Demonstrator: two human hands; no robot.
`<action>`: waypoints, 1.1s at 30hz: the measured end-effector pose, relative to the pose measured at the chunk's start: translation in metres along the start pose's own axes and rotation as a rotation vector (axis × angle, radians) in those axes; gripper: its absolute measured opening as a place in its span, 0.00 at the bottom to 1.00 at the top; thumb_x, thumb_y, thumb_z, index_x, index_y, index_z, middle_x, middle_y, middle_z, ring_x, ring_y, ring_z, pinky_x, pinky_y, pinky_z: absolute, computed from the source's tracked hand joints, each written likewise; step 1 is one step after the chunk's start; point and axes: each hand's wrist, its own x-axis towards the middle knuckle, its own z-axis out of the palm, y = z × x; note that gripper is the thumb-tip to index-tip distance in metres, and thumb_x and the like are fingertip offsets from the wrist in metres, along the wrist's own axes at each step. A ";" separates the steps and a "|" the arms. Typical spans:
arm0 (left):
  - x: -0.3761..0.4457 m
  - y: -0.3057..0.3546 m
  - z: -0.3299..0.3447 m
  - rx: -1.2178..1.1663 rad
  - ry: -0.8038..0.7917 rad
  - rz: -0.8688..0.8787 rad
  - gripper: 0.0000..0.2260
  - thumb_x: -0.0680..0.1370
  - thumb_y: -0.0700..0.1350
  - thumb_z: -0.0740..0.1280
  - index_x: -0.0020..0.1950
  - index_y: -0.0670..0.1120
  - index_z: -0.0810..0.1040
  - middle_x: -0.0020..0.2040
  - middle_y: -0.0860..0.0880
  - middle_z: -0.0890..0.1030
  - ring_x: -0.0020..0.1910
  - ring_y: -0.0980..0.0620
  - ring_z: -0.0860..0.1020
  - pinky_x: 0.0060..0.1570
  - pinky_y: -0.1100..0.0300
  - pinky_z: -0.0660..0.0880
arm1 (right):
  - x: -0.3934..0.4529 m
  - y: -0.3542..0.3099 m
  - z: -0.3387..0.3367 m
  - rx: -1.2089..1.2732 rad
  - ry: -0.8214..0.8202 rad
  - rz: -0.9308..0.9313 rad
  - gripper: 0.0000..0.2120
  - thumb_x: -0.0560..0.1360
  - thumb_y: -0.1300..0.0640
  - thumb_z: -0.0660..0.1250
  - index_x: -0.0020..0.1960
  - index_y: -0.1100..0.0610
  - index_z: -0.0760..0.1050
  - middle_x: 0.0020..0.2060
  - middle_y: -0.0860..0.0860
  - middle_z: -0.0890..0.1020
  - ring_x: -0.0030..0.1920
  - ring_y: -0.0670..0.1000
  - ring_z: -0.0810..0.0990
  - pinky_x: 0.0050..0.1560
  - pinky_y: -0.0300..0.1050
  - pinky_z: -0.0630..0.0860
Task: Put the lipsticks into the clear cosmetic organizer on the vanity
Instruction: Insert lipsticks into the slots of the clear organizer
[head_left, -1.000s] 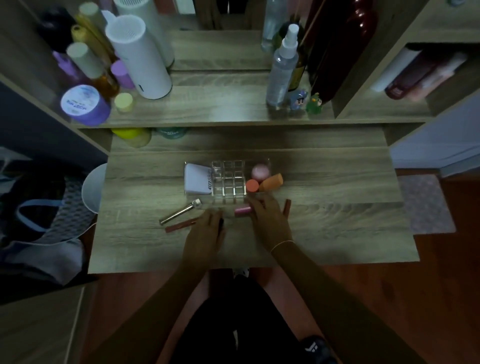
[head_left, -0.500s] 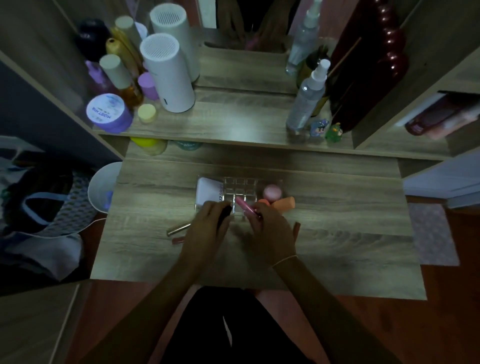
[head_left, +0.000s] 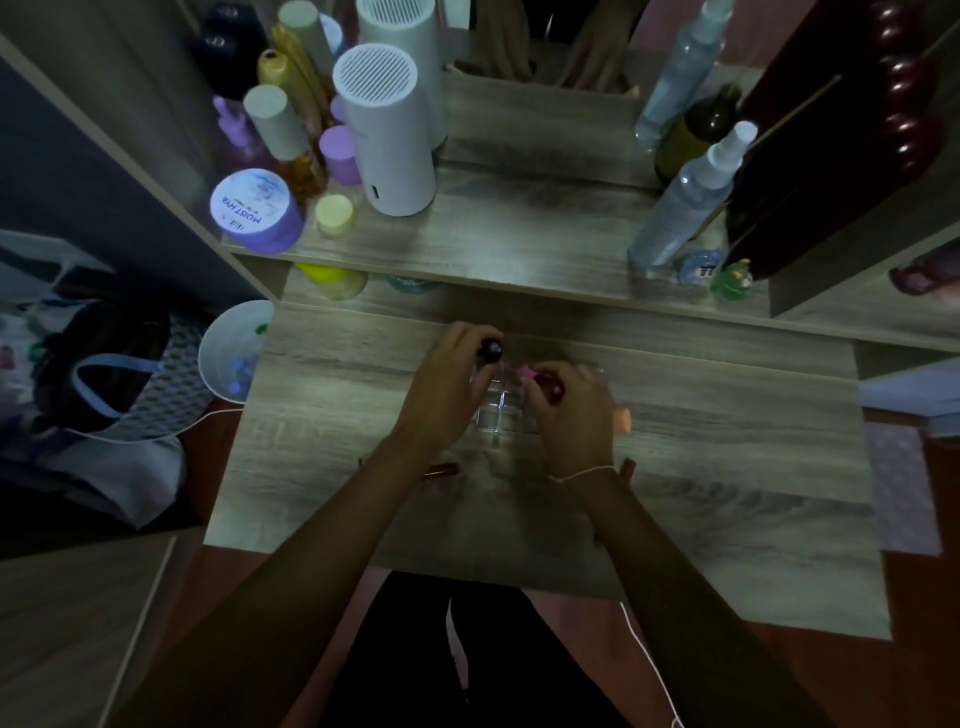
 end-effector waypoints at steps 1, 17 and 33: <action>0.001 -0.001 0.001 0.007 -0.007 -0.002 0.15 0.75 0.36 0.67 0.61 0.43 0.73 0.58 0.43 0.75 0.55 0.48 0.75 0.55 0.49 0.75 | 0.001 -0.001 0.000 -0.010 -0.013 0.004 0.10 0.75 0.55 0.68 0.55 0.55 0.79 0.50 0.55 0.81 0.52 0.54 0.78 0.60 0.55 0.74; 0.008 -0.016 0.005 0.053 -0.133 0.104 0.14 0.73 0.36 0.69 0.57 0.46 0.74 0.54 0.46 0.78 0.53 0.52 0.76 0.50 0.62 0.72 | 0.024 -0.009 0.018 -0.026 -0.040 -0.027 0.08 0.71 0.63 0.70 0.51 0.60 0.79 0.47 0.57 0.81 0.44 0.48 0.75 0.38 0.29 0.60; 0.014 -0.019 0.013 0.289 -0.198 0.030 0.12 0.75 0.39 0.66 0.59 0.43 0.75 0.56 0.42 0.78 0.56 0.42 0.73 0.55 0.45 0.72 | 0.021 -0.005 0.019 0.026 -0.035 -0.028 0.13 0.70 0.66 0.69 0.54 0.60 0.78 0.47 0.58 0.83 0.48 0.55 0.80 0.46 0.33 0.65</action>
